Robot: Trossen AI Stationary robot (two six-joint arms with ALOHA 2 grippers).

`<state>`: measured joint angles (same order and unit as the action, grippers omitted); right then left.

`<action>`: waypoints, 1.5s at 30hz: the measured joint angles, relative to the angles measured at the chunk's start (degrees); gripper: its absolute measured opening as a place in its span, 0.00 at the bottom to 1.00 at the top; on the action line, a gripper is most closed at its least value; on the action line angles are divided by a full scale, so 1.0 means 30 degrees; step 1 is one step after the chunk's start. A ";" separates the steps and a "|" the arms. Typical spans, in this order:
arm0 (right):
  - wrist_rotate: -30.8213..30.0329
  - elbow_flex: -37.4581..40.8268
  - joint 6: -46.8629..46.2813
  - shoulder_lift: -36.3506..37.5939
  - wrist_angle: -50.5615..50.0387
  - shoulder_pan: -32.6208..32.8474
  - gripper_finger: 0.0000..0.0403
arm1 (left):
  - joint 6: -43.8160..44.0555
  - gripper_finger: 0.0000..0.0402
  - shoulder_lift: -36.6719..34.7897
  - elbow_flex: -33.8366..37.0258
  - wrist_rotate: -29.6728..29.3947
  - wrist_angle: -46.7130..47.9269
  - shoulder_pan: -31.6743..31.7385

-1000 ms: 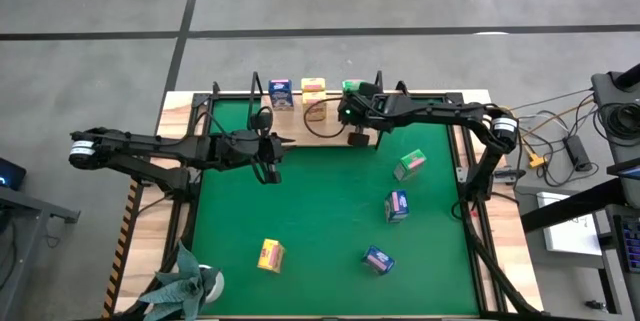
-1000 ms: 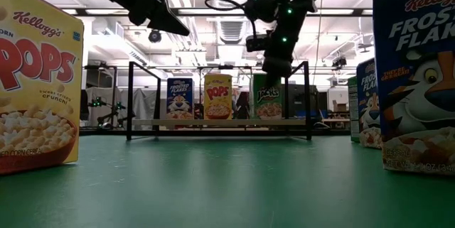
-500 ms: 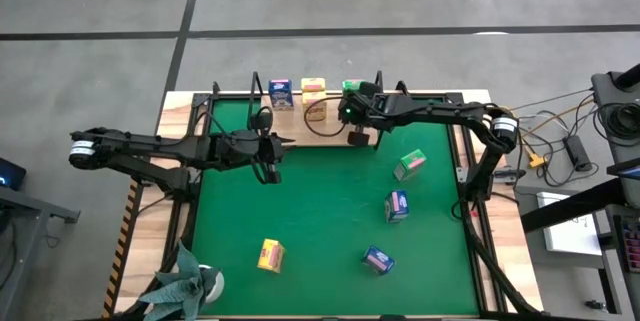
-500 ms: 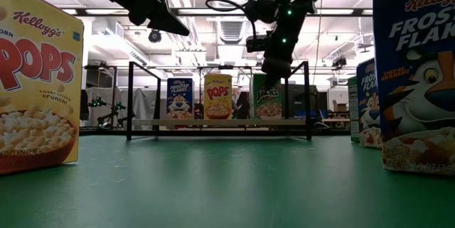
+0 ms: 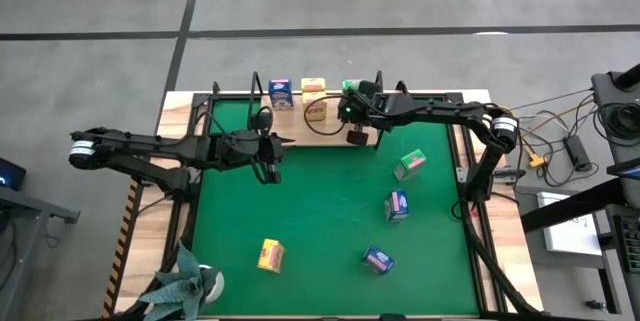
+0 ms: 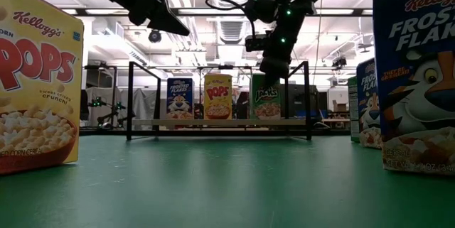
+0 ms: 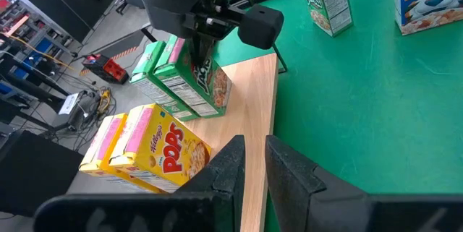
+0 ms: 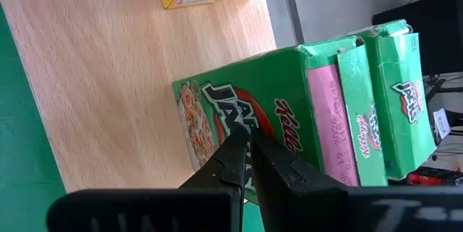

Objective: Stack cereal on shelf
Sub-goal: Put the top green cereal box on the shelf aligned with the other green cereal box, then put the yellow cereal box on the shelf aligned with the other yellow cereal boxes

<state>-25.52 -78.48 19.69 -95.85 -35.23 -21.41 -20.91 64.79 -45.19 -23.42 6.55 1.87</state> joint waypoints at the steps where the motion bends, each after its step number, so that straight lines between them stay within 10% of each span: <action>1: 0.0000 0.0000 -0.0021 0.0000 0.0001 0.0000 0.03 | 0.0003 0.10 0.0000 0.0000 -0.0003 0.0000 0.0000; 31: 0.0036 0.0006 -0.1574 0.2009 -0.0385 0.2791 0.03 | 0.0317 0.10 -0.0002 0.0000 0.0000 0.0002 -0.0015; 45: 0.2736 0.6847 -0.2529 0.8032 0.7284 0.4818 0.03 | 0.2232 0.10 0.0000 0.0000 0.0000 0.0547 -0.0015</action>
<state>-17.31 -57.94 12.10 -71.76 -13.37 -6.95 -14.21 64.79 -45.19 -23.42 8.19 1.83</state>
